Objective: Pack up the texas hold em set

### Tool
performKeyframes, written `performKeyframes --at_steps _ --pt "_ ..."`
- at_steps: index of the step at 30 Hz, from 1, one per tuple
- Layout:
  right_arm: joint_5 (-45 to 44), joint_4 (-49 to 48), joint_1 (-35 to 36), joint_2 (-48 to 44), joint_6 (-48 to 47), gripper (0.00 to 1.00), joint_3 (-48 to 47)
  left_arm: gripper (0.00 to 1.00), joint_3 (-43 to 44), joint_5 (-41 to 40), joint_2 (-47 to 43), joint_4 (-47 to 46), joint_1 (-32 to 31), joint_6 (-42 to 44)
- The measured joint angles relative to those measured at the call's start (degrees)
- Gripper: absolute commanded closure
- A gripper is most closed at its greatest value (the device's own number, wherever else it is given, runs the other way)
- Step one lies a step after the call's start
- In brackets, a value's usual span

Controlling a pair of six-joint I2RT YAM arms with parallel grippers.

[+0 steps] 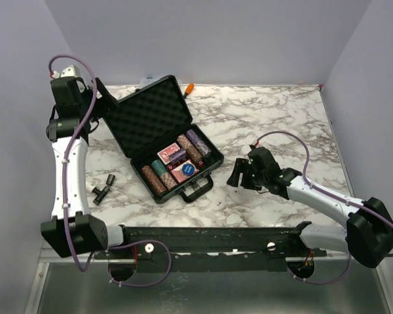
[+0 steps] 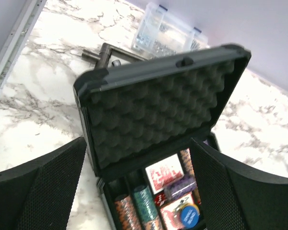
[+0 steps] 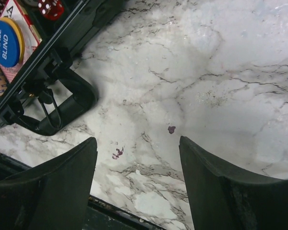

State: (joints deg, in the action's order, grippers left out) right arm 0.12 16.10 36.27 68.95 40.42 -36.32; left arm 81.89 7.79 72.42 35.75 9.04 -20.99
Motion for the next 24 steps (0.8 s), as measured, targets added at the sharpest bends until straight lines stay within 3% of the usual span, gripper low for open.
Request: performKeyframes --at_steps 8,13,19,24 --pt "3.3 -1.6 0.0 -1.73 0.52 0.31 2.27 0.17 6.32 7.58 10.51 -5.25 7.43 -6.86" --pt "4.59 -1.51 0.0 -2.93 0.55 0.33 3.34 0.31 6.71 11.72 14.82 -9.92 11.15 -10.97" --pt "6.45 -1.55 0.0 -3.23 0.52 0.35 3.39 0.35 6.71 15.85 20.37 -13.81 13.68 -14.84" --pt "7.69 -1.73 0.0 -3.96 0.57 0.37 3.58 0.46 6.69 16.87 23.3 -14.29 13.99 -16.24"
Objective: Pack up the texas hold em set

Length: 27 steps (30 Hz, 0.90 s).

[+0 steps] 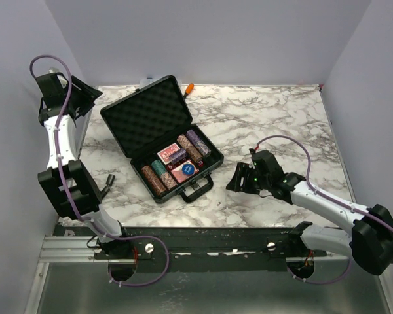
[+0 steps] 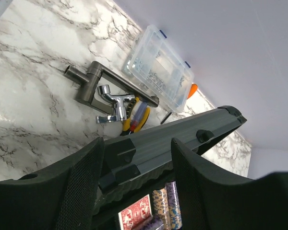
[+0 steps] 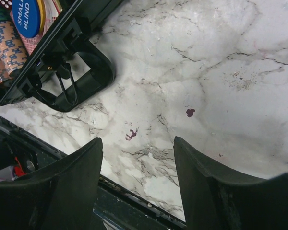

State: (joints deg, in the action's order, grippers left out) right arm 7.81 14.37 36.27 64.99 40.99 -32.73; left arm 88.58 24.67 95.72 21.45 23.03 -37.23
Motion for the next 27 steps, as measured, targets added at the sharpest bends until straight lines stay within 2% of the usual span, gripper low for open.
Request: performKeyframes --at_steps 5,15,18,27 --pt "0.9 -0.17 0.0 -0.04 0.17 0.37 0.02 0.62 -0.11 -0.02 0.37 -0.83 0.68 -0.48" --pt "1.49 -0.17 0.0 -0.5 0.57 0.38 0.02 0.78 -0.11 -0.02 5.51 -0.98 1.36 -0.22" --pt "1.77 -0.15 0.0 -0.5 0.59 0.38 0.02 0.93 -0.11 0.11 7.02 -0.72 1.36 -0.13" --pt "2.16 -0.13 0.0 -0.5 0.57 0.38 0.02 1.0 1.57 0.42 9.92 1.6 1.27 1.81"
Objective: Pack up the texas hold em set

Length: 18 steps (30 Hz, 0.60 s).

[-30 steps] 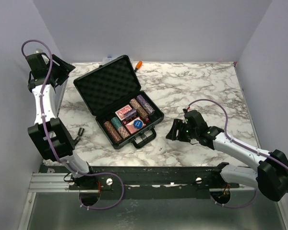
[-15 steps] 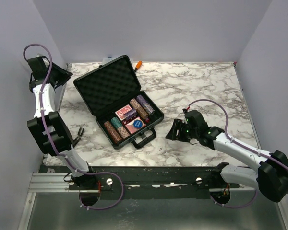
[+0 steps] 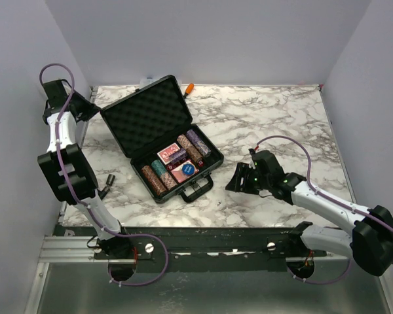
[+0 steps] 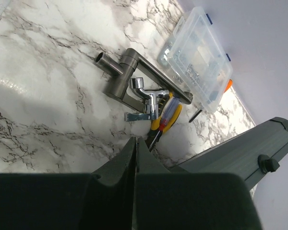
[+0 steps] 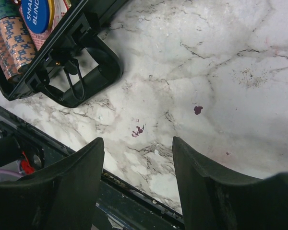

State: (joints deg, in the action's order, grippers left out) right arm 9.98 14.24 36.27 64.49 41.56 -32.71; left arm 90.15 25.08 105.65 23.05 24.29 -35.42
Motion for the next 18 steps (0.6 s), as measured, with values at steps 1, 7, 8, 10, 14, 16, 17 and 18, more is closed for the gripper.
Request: performKeyframes --at_steps 1,7,8,10,14,16,17,18 --pt "0.0 0.02 0.0 0.0 0.0 0.38 0.0 1.0 0.48 0.0 0.52 0.13 -0.07 0.33" --pt "0.02 0.02 0.0 0.07 0.0 0.39 0.0 1.0 1.07 0.79 2.99 0.59 -0.7 1.03" --pt "0.04 0.02 0.0 0.11 0.0 0.39 0.0 1.0 1.07 1.09 3.26 0.57 -0.68 1.16" --pt "0.07 0.02 0.0 0.13 0.0 0.39 0.0 1.0 1.07 1.55 3.61 0.63 -0.63 1.42" --pt "0.59 -0.17 0.0 0.76 -0.02 0.39 0.0 1.0 1.07 2.91 3.74 0.59 -0.52 2.08" --pt "0.96 -0.52 0.0 1.29 0.04 0.39 0.0 1.0 1.07 3.48 3.74 0.5 -0.52 2.25" --pt "1.29 -1.07 0.0 1.79 0.22 0.39 0.0 1.0 1.07 3.8 3.69 0.42 -0.52 2.34" --pt "1.66 -1.73 0.0 2.4 0.46 0.39 0.0 1.0 1.07 4.04 3.65 0.37 -0.52 2.47"
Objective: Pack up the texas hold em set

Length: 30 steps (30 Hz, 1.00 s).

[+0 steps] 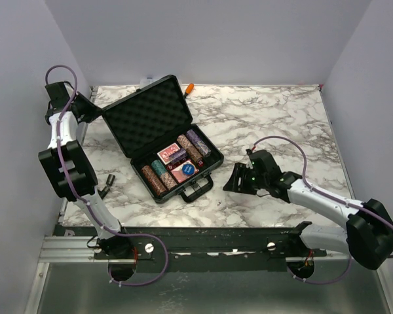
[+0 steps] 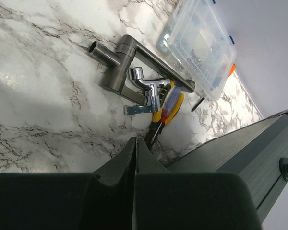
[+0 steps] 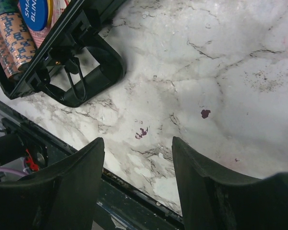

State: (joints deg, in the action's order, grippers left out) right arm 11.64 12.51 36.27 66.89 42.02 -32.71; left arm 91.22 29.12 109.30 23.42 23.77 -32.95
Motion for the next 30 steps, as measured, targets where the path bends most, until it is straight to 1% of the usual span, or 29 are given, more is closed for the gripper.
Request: performKeyframes --at_steps 4,15,20,26,30 --pt "1.44 -2.69 0.0 2.73 1.14 0.39 0.0 1.0 -0.94 0.28 -0.94 -0.7 -0.17 0.17" --pt "3.43 -11.15 0.0 10.93 5.27 0.39 -0.68 1.0 -6.25 0.39 -8.02 -1.51 -1.73 0.44" --pt "5.14 -13.75 0.17 14.14 7.45 0.4 -4.04 1.0 -8.22 1.4 -9.46 -1.44 -2.91 0.46" --pt "6.47 -16.13 1.81 14.27 10.34 0.4 -9.66 1.0 -10.64 1.53 -10.78 -0.74 -3.96 0.5" --pt "6.47 -17.59 2.16 15.65 12.41 0.43 -13.11 1.0 -12.02 1.55 -12.81 -0.55 -4.76 0.9"
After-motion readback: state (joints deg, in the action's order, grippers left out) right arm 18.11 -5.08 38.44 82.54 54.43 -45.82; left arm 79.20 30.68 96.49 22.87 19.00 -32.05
